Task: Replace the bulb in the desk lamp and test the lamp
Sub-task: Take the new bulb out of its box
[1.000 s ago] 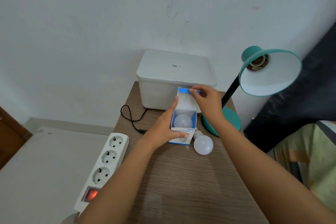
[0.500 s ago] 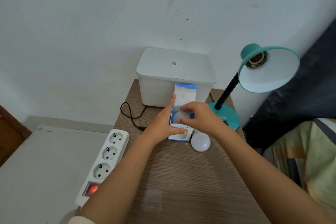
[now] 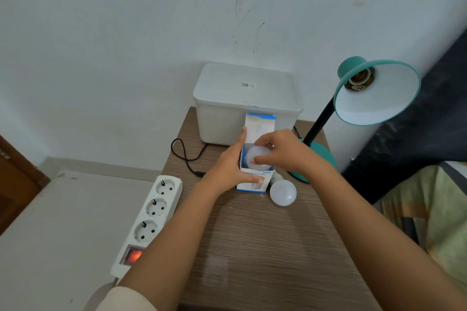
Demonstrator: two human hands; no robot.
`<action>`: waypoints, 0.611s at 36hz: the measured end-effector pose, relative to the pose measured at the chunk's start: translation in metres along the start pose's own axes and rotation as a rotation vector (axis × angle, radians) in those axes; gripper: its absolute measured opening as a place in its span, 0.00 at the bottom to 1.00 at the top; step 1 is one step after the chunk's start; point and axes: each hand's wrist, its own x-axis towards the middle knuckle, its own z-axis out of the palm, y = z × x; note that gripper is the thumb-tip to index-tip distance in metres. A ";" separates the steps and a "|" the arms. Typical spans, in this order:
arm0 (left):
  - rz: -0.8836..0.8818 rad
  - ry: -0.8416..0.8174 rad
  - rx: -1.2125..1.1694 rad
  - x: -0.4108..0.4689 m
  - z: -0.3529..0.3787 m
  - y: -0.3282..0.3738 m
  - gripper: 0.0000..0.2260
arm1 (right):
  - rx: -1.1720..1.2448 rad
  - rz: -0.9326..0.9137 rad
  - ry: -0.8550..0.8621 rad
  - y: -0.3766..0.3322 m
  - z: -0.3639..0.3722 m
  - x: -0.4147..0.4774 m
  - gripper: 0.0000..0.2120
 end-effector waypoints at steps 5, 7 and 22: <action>-0.004 0.001 -0.019 -0.001 0.000 0.000 0.57 | -0.040 -0.058 0.037 -0.004 0.001 -0.010 0.21; -0.008 0.000 -0.022 -0.001 0.000 0.000 0.57 | -0.061 -0.052 0.018 -0.003 0.004 -0.013 0.24; -0.004 0.003 0.030 -0.004 0.001 0.004 0.56 | 0.239 0.093 0.214 0.015 0.010 -0.066 0.20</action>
